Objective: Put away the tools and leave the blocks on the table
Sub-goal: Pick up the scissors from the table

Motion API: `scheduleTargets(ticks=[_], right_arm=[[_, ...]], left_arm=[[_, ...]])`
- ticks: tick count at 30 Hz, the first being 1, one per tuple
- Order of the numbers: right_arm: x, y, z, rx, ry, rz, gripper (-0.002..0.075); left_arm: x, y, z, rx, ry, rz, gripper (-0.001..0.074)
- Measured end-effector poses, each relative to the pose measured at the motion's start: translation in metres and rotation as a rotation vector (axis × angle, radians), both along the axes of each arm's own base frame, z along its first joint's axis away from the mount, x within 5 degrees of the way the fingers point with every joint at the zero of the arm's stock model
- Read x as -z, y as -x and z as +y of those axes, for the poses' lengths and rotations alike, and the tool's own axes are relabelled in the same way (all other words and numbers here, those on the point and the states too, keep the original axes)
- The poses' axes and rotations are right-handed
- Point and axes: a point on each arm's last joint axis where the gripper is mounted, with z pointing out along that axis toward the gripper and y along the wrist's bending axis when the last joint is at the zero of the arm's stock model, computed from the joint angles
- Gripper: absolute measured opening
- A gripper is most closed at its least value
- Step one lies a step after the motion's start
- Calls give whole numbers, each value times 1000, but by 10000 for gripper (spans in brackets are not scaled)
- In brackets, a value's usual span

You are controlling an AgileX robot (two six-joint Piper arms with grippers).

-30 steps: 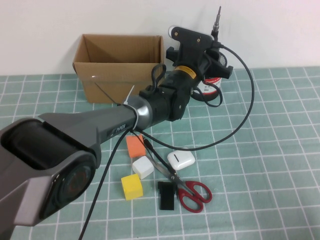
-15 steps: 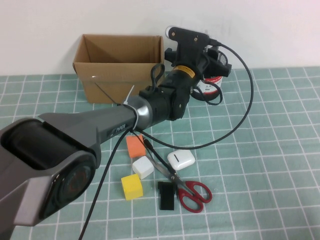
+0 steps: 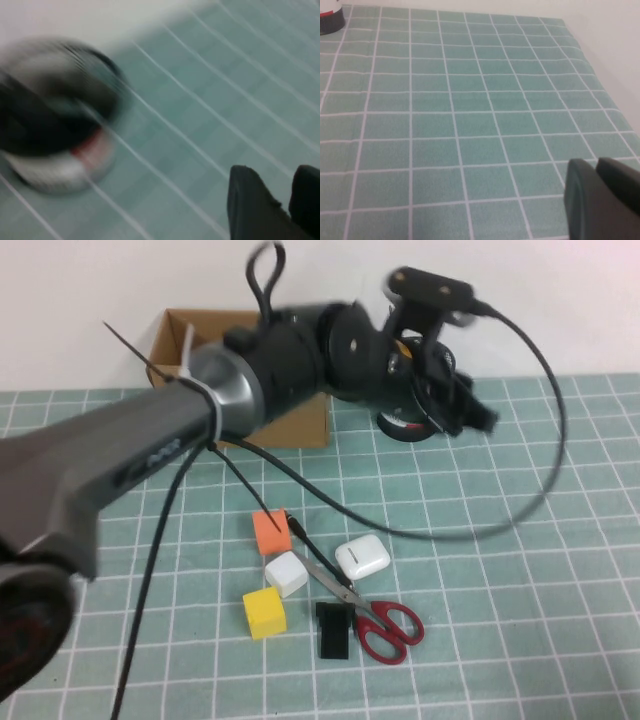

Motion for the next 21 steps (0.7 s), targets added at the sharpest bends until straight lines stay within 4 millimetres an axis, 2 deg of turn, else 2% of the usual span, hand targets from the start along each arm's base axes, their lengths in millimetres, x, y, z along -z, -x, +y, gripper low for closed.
scheduleTargets(ticks=[3,7,10,13,16,21], right_arm=[[0,0,0,0,0,0,-7],[0,0,0,0,0,0,-8],[0,0,0,0,0,0,-7],[0,0,0,0,0,0,-8],[0,0,0,0,0,0,-8],[0,0,0,0,0,0,-8]], left_arm=[[-9,27,2,83,-113,125,143],[-10,56,4,128,-271,248,137],[-14,72,10,139,-326,246,113],[-23,87,26,121,-296,199,46],[-34,103,52,83,-246,137,12],[-49,135,120,-17,-167,63,0]])
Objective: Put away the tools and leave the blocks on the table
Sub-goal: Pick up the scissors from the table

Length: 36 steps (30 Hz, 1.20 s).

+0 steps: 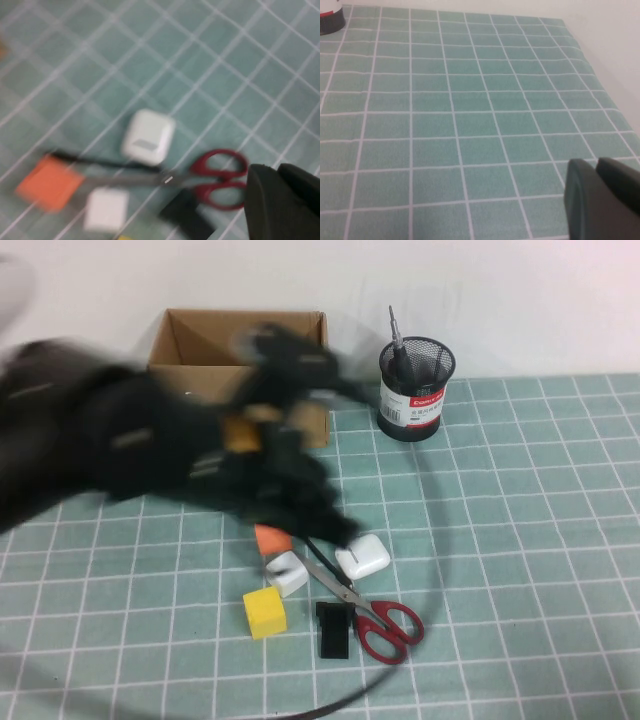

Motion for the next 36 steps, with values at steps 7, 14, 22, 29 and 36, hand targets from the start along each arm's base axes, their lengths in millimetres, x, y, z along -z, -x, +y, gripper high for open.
scheduleTargets(ticks=[7,14,22,29,36], right_arm=[[0,0,0,0,0,0,-7],[0,0,0,0,0,0,-7],[0,0,0,0,0,0,-8],[0,0,0,0,0,0,-7],[0,0,0,0,0,0,-7]], left_arm=[[-16,55,78,-190,207,-107,0],[-16,113,125,-211,345,-225,0],[-24,161,161,-180,428,-327,-1],[19,160,167,-165,444,-567,-1],[72,155,187,-376,500,-793,-1]])
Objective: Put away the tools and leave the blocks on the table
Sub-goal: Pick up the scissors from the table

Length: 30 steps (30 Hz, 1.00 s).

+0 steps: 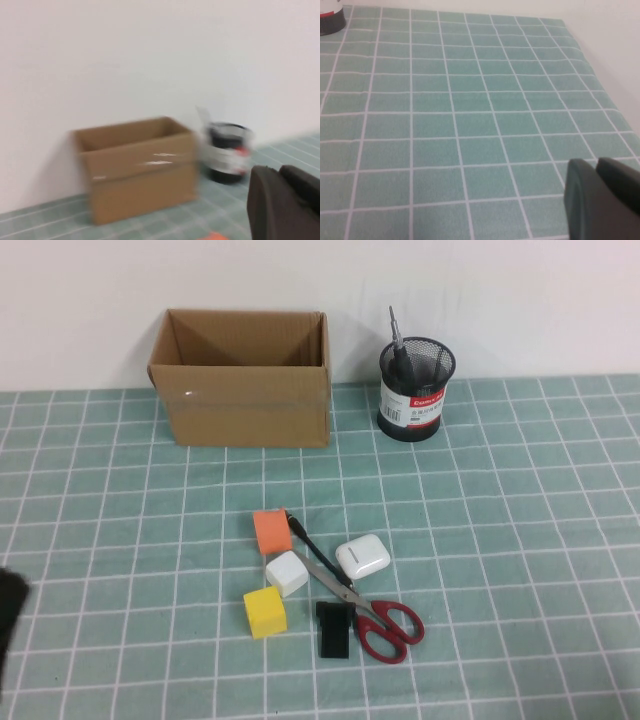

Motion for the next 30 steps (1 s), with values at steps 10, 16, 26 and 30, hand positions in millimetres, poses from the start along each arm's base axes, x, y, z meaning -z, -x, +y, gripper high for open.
scheduleTargets(ticks=[10,16,26,30], right_arm=[[0,0,0,0,0,0,-8],[0,0,0,0,0,0,-8],[0,0,0,0,0,0,-8],[0,0,0,0,0,0,-8]], left_arm=[[37,4,22,-264,93,25,-1],[50,10,23,-280,65,119,-1],[75,16,22,-266,-51,363,-3],[76,16,22,-265,-57,381,-3]])
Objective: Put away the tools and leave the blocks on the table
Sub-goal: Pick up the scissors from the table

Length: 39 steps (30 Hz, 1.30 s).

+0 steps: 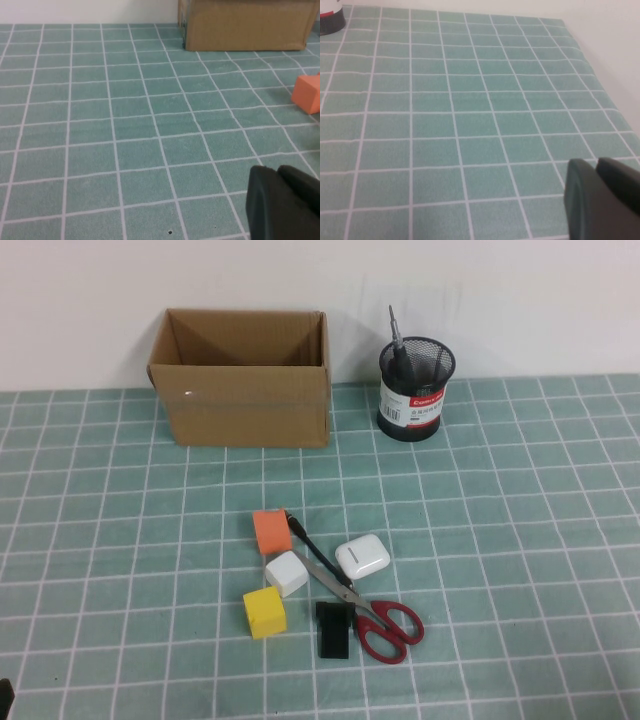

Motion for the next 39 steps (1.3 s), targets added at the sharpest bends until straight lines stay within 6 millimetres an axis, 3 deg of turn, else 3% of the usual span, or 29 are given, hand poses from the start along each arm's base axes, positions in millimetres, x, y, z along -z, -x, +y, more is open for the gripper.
scheduleTargets(ticks=[28,36,39], right_arm=[[0,0,0,0,2,0,-8],[-4,0,-9,-17,411,20,-8],[-11,-1,-8,-23,455,-46,-8]], left_arm=[[0,0,0,0,2,3,-3],[0,0,0,0,2,3,-3],[0,0,0,-1,3,3,-3]])
